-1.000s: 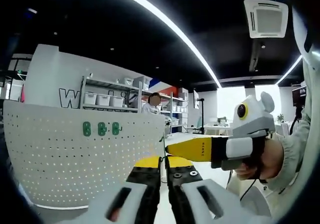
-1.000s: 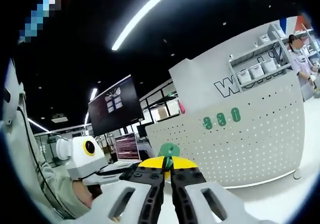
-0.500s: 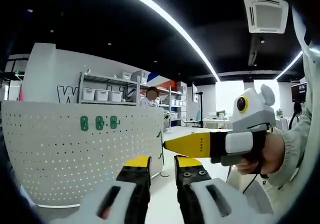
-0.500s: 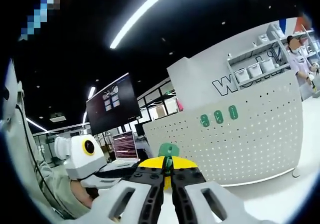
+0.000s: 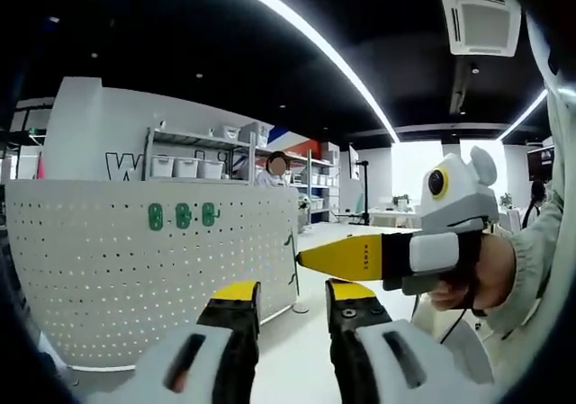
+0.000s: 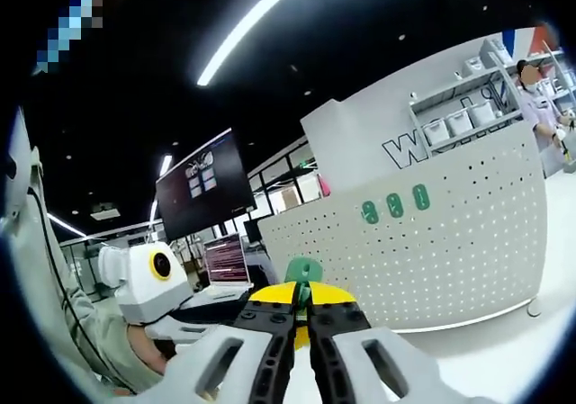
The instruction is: Insert the hook assembly into the mounting plate slot until the hook locks in place.
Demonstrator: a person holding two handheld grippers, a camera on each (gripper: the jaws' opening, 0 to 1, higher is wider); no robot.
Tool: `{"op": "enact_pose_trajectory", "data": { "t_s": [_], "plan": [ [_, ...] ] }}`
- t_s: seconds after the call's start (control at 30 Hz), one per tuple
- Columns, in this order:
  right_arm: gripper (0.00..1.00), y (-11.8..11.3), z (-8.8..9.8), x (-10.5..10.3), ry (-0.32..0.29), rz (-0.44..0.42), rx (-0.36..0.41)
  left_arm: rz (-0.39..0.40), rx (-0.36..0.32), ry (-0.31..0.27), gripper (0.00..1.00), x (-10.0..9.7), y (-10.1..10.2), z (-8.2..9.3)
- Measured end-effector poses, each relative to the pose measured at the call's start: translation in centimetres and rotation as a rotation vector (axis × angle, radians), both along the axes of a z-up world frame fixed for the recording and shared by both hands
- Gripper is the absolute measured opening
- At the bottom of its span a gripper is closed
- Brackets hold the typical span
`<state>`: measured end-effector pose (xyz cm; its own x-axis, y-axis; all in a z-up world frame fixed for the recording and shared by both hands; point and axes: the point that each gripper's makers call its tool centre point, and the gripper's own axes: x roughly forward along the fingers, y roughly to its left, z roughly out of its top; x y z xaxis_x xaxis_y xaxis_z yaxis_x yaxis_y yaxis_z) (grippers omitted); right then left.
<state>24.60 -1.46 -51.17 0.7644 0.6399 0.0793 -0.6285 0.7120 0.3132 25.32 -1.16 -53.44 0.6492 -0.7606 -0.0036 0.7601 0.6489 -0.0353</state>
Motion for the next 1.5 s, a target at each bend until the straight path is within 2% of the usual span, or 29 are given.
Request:
{"op": "enact_pose_trajectory", "data": {
  "t_s": [0.47, 0.93, 1.5],
  "plan": [
    [0.01, -0.8, -0.7, 0.7, 0.012, -0.006, -0.023, 0.048, 0.068, 0.038, 0.35, 0.1, 1.6, -2.7],
    [0.01, -1.5, -1.6, 1.4, 0.033, -0.008, -0.029, 0.124, 0.103, 0.041, 0.35, -0.1, 3.9, -3.9],
    [0.01, -1.6, -2.1, 2.8, 0.046, -0.005, -0.031, 0.216, 0.117, 0.087, 0.35, -1.4, 7.4, -5.9]
  ]
}}
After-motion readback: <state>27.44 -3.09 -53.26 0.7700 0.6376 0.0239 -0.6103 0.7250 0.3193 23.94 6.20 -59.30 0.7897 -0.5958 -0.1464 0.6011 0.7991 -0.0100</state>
